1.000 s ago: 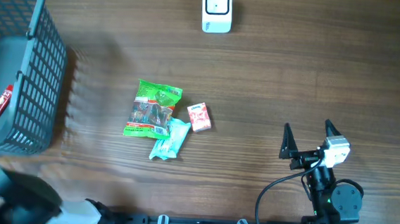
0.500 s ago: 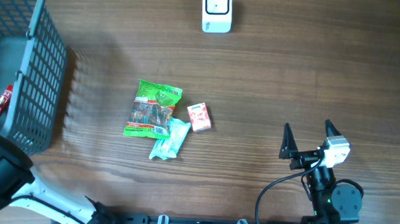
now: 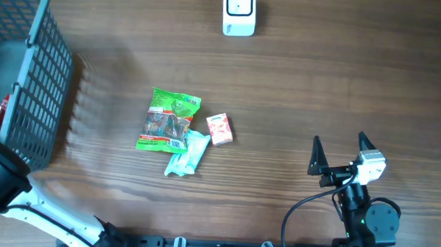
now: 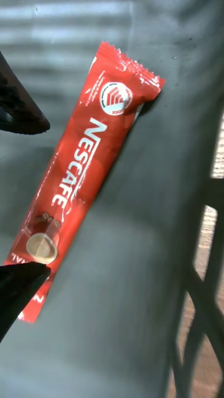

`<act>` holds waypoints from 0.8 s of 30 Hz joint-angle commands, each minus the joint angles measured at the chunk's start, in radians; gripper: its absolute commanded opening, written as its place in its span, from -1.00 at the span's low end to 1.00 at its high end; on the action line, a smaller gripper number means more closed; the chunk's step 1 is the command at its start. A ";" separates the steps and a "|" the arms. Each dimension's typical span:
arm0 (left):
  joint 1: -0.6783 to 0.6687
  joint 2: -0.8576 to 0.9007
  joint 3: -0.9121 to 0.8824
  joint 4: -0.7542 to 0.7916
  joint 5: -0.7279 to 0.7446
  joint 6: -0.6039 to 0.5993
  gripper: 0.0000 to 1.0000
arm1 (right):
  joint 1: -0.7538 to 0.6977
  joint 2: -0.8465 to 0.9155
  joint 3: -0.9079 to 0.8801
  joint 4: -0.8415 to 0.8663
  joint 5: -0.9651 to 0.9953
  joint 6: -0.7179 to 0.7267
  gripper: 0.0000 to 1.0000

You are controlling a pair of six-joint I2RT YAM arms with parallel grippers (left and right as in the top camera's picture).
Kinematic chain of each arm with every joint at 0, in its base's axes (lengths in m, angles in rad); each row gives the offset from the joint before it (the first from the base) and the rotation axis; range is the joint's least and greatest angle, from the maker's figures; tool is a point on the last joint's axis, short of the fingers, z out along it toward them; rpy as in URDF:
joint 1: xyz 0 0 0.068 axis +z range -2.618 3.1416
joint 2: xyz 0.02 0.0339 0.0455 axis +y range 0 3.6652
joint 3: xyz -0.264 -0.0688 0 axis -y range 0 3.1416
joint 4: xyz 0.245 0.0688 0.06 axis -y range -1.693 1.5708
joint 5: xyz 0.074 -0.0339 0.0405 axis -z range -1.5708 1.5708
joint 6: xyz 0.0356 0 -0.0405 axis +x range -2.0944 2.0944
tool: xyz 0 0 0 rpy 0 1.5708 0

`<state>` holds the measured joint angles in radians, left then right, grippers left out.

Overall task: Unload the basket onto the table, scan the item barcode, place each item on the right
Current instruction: 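Reach the left gripper into the basket and grasp the red Nescafe stick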

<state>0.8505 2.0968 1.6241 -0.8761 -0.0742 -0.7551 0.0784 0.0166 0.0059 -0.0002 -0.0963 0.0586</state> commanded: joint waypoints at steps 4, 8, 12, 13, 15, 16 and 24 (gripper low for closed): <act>-0.042 0.020 -0.031 0.015 -0.006 -0.017 0.33 | -0.004 -0.003 -0.001 0.003 0.010 -0.006 0.99; -0.063 0.020 -0.099 0.101 -0.007 -0.043 0.32 | -0.004 -0.003 -0.001 0.003 0.010 -0.005 0.99; -0.063 0.020 -0.130 0.158 -0.006 -0.042 0.29 | -0.004 -0.003 -0.001 0.003 0.010 -0.005 0.99; -0.063 0.020 -0.130 0.159 -0.006 -0.042 0.24 | -0.004 -0.003 -0.001 0.003 0.010 -0.005 0.99; -0.063 0.020 -0.130 0.157 0.011 -0.042 -0.23 | -0.004 -0.003 -0.001 0.003 0.010 -0.005 0.99; -0.063 0.017 -0.130 0.154 0.043 -0.038 -0.35 | -0.004 -0.003 -0.001 0.003 0.010 -0.005 0.99; -0.061 -0.121 -0.112 0.155 0.060 -0.035 0.25 | -0.004 -0.003 -0.001 0.003 0.010 -0.006 0.99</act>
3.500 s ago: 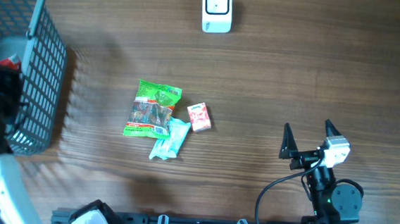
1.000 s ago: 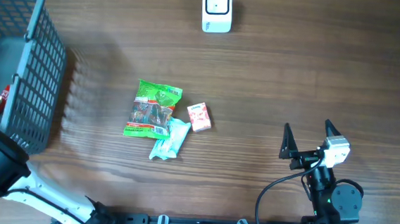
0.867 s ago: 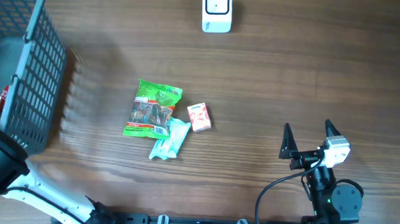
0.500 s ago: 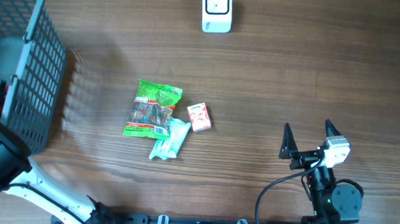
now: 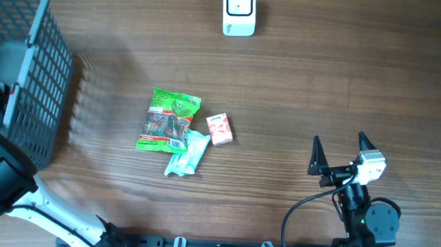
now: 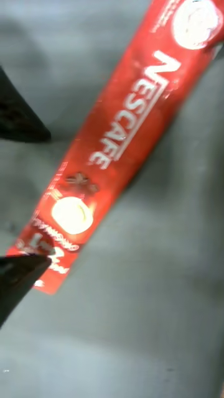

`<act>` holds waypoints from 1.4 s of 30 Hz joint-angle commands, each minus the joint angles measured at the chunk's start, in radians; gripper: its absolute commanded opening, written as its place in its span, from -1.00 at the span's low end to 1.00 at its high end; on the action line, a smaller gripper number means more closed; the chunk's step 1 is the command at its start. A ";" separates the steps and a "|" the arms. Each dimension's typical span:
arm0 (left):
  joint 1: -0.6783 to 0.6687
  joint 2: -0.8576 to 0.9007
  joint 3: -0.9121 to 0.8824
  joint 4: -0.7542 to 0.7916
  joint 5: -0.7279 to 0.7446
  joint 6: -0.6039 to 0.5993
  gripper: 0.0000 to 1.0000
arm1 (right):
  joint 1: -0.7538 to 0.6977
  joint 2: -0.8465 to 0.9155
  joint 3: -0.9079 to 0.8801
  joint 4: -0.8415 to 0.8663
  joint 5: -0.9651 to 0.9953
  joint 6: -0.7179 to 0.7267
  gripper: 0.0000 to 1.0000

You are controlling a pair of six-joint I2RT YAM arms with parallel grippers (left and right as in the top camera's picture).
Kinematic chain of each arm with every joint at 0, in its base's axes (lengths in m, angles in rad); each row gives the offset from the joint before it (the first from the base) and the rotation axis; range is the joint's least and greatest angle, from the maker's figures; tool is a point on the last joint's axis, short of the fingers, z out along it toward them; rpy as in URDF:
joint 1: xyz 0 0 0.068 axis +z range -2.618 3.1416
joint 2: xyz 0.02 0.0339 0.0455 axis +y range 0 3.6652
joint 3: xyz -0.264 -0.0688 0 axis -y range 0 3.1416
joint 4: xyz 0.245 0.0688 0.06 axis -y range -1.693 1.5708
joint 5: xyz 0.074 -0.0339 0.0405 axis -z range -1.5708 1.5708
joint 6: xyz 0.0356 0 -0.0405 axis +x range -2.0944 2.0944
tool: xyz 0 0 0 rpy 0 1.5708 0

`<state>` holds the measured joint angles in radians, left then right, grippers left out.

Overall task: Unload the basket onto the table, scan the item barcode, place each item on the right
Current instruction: 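Reach the left gripper into the basket and grasp the red Nescafe stick, then carry the Nescafe stick out and place it right of the packs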

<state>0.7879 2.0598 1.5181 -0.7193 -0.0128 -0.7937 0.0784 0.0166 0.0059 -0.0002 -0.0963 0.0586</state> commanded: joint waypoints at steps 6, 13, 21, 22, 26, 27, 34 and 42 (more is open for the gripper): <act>0.002 -0.132 -0.006 0.021 -0.094 -0.001 0.43 | -0.004 -0.003 -0.001 0.003 0.010 -0.005 0.99; 0.002 -0.038 -0.012 0.069 -0.094 -0.040 0.43 | -0.004 -0.003 -0.001 0.003 0.010 -0.005 0.99; 0.006 0.072 -0.012 0.090 -0.094 -0.048 0.49 | -0.004 -0.003 -0.001 0.003 0.010 -0.005 0.99; 0.006 0.072 -0.012 0.063 -0.094 -0.049 0.32 | -0.004 -0.003 -0.001 0.003 0.010 -0.006 0.99; 0.005 0.072 -0.012 -0.021 -0.080 -0.048 -0.12 | -0.004 -0.003 -0.001 0.003 0.010 -0.005 0.99; 0.004 0.072 -0.012 -0.050 -0.074 -0.049 -0.37 | -0.004 -0.003 -0.001 0.003 0.010 -0.005 1.00; -0.024 0.051 -0.009 -0.094 0.012 0.016 -0.92 | -0.004 -0.003 -0.001 0.003 0.010 -0.005 0.99; -0.034 -0.304 0.012 -0.105 0.013 0.053 -0.92 | -0.004 -0.003 -0.001 0.003 0.010 -0.005 0.99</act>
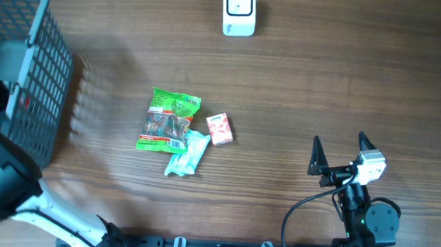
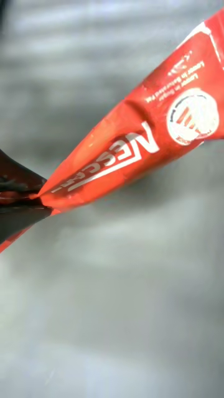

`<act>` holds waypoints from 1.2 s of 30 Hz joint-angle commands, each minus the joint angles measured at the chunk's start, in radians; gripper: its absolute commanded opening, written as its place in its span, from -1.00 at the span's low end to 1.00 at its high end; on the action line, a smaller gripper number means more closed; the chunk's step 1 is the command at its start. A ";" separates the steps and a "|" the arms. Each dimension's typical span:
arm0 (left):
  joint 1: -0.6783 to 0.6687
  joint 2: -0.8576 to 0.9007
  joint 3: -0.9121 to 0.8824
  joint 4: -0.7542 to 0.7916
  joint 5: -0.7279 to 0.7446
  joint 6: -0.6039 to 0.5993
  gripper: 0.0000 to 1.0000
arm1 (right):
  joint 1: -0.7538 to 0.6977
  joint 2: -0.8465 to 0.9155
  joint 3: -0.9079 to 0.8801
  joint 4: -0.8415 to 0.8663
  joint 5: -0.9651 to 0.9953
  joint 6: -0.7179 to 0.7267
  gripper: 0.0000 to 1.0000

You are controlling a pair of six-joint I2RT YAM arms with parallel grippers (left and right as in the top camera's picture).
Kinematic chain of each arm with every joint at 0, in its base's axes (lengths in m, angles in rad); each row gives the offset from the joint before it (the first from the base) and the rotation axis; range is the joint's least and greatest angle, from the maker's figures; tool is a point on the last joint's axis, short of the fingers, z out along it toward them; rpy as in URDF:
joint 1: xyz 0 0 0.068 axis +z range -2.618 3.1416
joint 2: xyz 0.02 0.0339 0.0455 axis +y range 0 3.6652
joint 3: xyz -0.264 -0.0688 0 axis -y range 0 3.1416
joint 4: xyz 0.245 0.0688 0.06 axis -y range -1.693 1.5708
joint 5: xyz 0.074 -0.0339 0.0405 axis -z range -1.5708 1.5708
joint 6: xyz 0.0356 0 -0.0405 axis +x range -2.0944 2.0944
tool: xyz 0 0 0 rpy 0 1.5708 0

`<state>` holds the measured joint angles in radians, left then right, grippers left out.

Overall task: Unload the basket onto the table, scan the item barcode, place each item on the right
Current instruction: 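Carry the Nescafe stick out and place it right of the packs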

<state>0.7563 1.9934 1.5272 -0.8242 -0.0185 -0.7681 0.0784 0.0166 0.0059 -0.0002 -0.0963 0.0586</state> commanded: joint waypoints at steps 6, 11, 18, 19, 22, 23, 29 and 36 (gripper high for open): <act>-0.012 -0.585 0.003 -0.034 0.167 0.031 -0.92 | -0.004 -0.003 -0.001 0.003 0.010 -0.005 0.99; -0.114 -0.760 0.003 -0.116 0.541 0.174 -0.92 | -0.004 -0.003 -0.001 0.003 0.010 -0.005 0.99; -0.568 -0.775 -0.038 -0.333 0.593 0.426 -0.92 | -0.004 -0.003 -0.001 0.003 0.010 -0.006 1.00; -0.666 -0.764 -0.066 -0.348 0.542 0.428 -0.92 | -0.004 -0.003 -0.001 0.003 0.010 -0.005 1.00; -0.855 -0.732 -0.143 -0.331 0.468 0.424 -0.92 | -0.004 -0.003 -0.001 0.003 0.010 -0.005 0.99; -0.919 -0.717 -0.175 -0.310 0.449 0.424 -0.92 | -0.004 -0.003 -0.001 0.003 0.010 -0.005 0.99; -1.222 -0.550 -0.345 -0.093 0.375 0.378 -0.92 | -0.004 -0.003 -0.001 0.003 0.010 -0.005 1.00; -1.366 -0.285 -0.364 0.036 0.267 0.337 -0.92 | -0.004 -0.003 -0.001 0.003 0.010 -0.006 0.99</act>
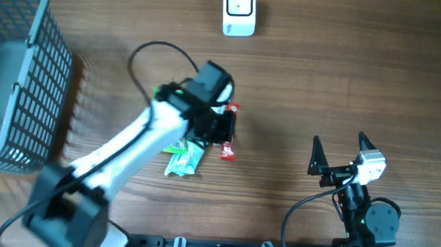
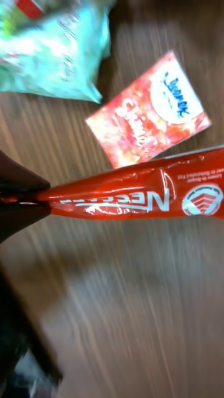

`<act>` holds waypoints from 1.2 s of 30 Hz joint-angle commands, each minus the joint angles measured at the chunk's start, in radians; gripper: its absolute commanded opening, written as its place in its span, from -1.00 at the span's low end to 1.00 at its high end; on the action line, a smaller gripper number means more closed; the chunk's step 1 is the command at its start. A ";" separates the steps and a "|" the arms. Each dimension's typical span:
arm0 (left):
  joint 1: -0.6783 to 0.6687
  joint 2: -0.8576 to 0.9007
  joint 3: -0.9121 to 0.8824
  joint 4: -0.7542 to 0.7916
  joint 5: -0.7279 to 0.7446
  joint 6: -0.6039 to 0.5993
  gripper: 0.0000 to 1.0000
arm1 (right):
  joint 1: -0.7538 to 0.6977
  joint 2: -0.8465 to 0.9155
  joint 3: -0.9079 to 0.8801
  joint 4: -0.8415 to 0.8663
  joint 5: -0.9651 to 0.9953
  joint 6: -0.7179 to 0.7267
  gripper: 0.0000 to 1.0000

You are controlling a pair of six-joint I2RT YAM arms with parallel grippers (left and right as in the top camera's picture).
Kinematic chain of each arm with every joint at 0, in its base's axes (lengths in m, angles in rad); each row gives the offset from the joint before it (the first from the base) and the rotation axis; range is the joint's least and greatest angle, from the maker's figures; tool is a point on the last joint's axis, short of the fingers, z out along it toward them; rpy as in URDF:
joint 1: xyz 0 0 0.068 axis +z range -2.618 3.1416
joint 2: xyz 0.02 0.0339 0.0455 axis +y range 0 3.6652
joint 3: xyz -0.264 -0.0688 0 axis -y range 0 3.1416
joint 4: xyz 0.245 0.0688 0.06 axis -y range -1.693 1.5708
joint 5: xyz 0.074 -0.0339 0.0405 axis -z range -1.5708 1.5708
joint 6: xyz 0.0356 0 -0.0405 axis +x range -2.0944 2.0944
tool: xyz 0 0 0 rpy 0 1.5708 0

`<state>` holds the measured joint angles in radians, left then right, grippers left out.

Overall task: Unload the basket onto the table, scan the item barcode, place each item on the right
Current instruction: 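Carry the Nescafe stick out and place it right of the packs, then reach the left gripper into the basket toward the small green box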

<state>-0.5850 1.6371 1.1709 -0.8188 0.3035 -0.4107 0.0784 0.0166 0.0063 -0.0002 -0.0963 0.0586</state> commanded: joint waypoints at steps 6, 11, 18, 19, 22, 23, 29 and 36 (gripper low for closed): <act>0.027 0.086 0.011 0.032 -0.063 -0.027 0.40 | -0.004 -0.003 -0.001 0.003 0.010 -0.005 0.99; 0.137 0.014 0.161 -0.149 -0.059 -0.041 0.92 | -0.004 -0.003 -0.001 0.003 0.010 -0.005 1.00; 0.370 -0.126 0.510 -0.382 -0.138 -0.013 1.00 | -0.004 -0.003 -0.001 0.003 0.010 -0.005 0.99; 0.415 -0.145 0.544 -0.399 -0.142 -0.013 1.00 | -0.004 -0.003 -0.001 0.003 0.010 -0.005 0.99; 0.588 -0.217 0.595 -0.428 -0.143 -0.016 1.00 | -0.004 -0.003 -0.001 0.003 0.010 -0.005 0.99; 0.660 -0.243 0.595 -0.441 -0.144 -0.016 1.00 | -0.004 -0.003 -0.001 0.003 0.010 -0.005 0.99; 1.036 -0.279 0.594 -0.614 -0.169 -0.027 1.00 | -0.004 -0.003 -0.001 0.003 0.010 -0.005 1.00; 1.309 -0.250 0.519 -0.636 -0.334 -0.032 1.00 | -0.004 -0.003 -0.001 0.003 0.010 -0.005 0.99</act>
<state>0.6468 1.3750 1.7439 -1.4723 0.0601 -0.4393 0.0784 0.0166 0.0059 -0.0002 -0.0963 0.0586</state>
